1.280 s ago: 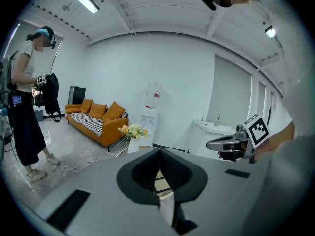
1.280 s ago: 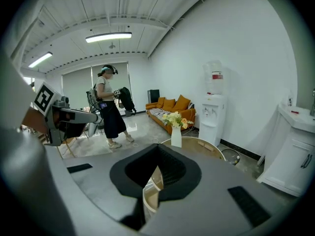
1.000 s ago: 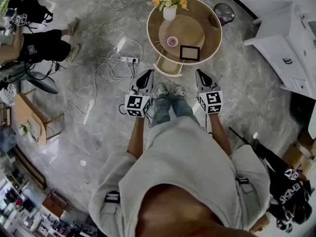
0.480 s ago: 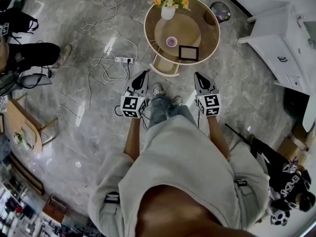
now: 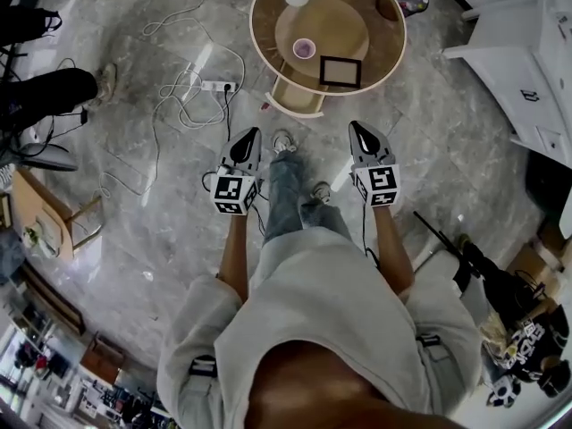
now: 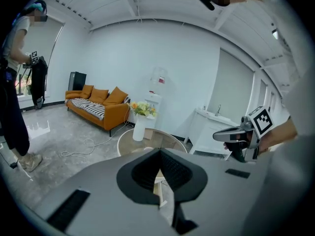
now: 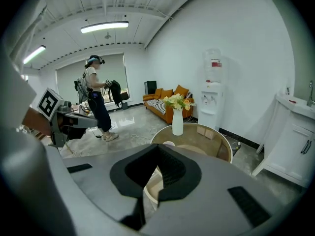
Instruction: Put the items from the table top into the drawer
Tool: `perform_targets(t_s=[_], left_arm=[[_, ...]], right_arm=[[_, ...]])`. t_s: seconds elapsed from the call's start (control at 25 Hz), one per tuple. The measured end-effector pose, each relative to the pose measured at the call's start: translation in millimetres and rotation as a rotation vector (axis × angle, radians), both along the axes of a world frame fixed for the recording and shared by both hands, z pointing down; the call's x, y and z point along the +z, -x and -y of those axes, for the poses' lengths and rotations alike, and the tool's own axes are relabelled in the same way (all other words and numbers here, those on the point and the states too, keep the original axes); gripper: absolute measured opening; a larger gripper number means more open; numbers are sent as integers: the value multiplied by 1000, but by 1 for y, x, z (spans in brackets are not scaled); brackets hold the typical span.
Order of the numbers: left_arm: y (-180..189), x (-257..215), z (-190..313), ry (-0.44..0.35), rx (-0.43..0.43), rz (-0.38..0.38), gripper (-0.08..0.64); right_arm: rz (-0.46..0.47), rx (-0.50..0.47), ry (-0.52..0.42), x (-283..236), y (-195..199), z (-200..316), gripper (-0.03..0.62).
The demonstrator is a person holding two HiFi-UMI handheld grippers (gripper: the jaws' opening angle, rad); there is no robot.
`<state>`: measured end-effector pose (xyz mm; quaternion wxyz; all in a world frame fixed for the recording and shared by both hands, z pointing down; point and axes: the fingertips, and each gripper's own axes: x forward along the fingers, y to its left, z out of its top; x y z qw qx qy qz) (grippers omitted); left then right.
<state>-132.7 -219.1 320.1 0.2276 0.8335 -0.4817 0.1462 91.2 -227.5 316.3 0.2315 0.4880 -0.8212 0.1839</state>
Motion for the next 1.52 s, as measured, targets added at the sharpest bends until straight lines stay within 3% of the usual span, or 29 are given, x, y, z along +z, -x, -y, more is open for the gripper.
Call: perform_targets(t_s=[0.4,1.04,1.24,1.52], left_arm=[[-25,102,-18,-6,5,21,15],[31,339,41,-219,-44,81,15],[40,374,49,-298,-72,75,15],[30,385,29,-387,-97,51,15]], right_arm=[[22,22,-42,94,-31,-15,23],[52,-57,-308,303,-8,25,23],[58,-95,-390,333,-5,19,23],[60,-143,-478,349,-7,3,23]])
